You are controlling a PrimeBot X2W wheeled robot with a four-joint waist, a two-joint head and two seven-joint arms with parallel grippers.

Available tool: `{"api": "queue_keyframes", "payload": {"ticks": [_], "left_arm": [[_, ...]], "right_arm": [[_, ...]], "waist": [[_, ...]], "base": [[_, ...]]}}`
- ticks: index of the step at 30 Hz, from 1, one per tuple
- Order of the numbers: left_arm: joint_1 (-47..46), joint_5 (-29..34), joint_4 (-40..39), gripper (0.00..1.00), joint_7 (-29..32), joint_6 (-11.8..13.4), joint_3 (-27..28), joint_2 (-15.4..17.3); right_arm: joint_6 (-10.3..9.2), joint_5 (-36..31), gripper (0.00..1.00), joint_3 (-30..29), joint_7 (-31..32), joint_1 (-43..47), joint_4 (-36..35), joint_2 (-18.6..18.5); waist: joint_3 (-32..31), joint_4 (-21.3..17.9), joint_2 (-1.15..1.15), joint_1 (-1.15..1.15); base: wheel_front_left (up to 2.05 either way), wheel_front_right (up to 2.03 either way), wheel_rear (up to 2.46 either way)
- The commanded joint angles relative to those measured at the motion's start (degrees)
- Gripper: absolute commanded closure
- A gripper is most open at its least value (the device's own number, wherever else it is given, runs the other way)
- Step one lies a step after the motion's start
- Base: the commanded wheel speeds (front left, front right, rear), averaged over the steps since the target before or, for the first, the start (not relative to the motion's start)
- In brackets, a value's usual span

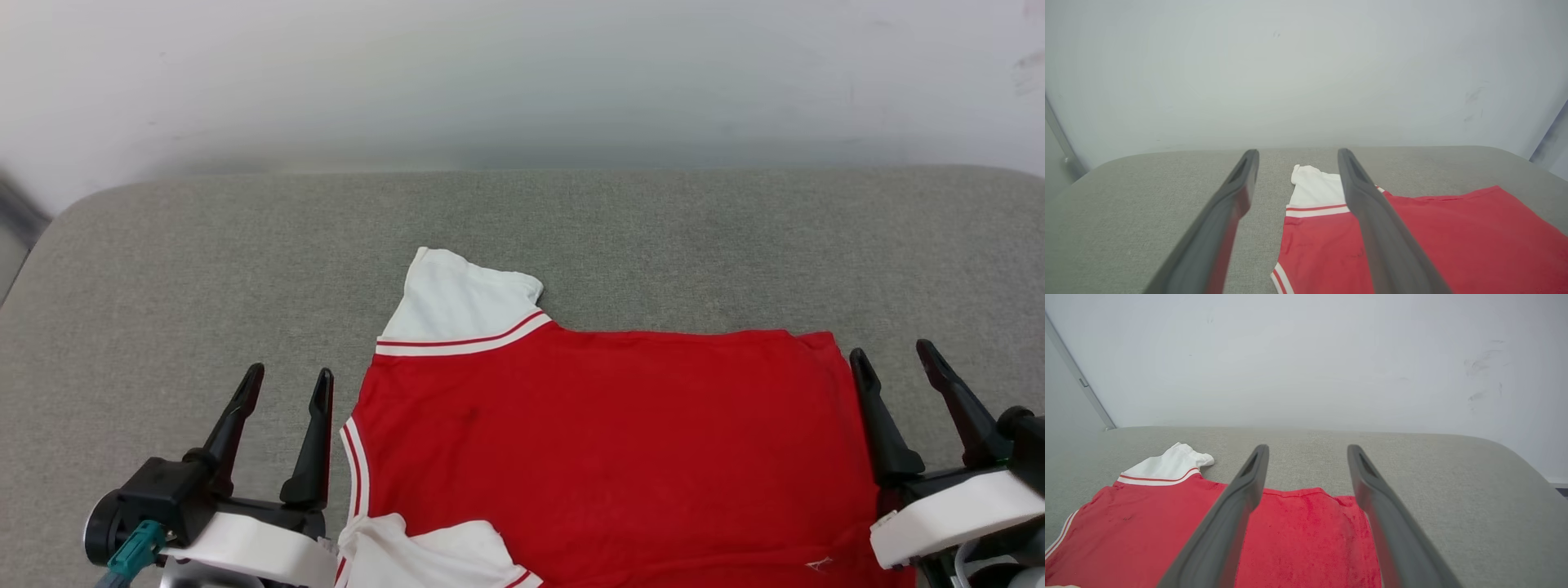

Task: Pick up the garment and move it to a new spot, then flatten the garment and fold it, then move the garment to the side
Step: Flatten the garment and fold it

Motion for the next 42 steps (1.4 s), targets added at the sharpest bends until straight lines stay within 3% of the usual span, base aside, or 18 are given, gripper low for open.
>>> {"api": "queue_keyframes", "payload": {"ticks": [1,9,13,16,20,28,35,42], "left_arm": [[0.88,0.54,0.25,0.00,-0.37,-0.80,0.68,-0.69],[-1.24,4.94,1.43,0.00,-0.38,-6.49,6.41,-5.51],[-4.24,5.44,3.23,0.00,-0.29,-10.12,6.67,-4.84],[-8.31,4.96,4.82,0.00,2.72,-12.46,6.30,-2.50],[-15.39,2.13,7.30,0.00,12.06,-14.39,6.37,0.79],[-31.12,-5.46,12.94,0.00,37.41,-16.90,4.24,10.47],[-41.51,-14.35,16.44,0.00,59.44,-16.78,3.82,16.16],[-47.45,-17.26,19.44,0.00,71.05,-15.64,3.47,19.43]], "right_arm": [[-0.02,-0.32,0.00,0.25,-1.35,-0.82,0.02,0.45],[-0.02,-1.78,0.00,2.39,-6.46,-3.60,1.40,2.34],[-0.02,-2.28,0.00,2.92,-7.14,-4.96,1.88,2.88],[-0.02,-2.90,0.00,3.05,-7.06,-6.12,1.62,3.14],[-0.02,-3.60,0.00,3.68,-7.30,-7.45,0.95,3.33],[-0.02,-3.81,0.00,6.21,-8.08,-10.04,1.49,4.53],[-0.02,-3.30,0.00,7.31,-9.65,-11.92,3.54,5.53],[-0.02,-2.67,0.00,8.72,-11.49,-12.97,5.44,6.33]], "waist": [[0.48,-0.39,0.00,0.00],[4.09,-2.94,0.00,0.00],[6.41,-4.87,0.00,0.00],[9.06,-6.45,0.00,0.00],[13.00,-8.57,0.00,0.00],[19.69,-12.85,0.00,0.00],[23.46,-16.05,0.00,0.00],[26.23,-18.74,0.00,0.00]], "base": [[0.00,0.00,0.00],[0.00,0.00,0.00],[0.00,0.00,0.00],[0.00,0.00,0.00],[0.00,0.00,0.00],[0.00,0.00,0.00],[0.00,0.00,0.00],[0.00,0.00,0.00]]}}
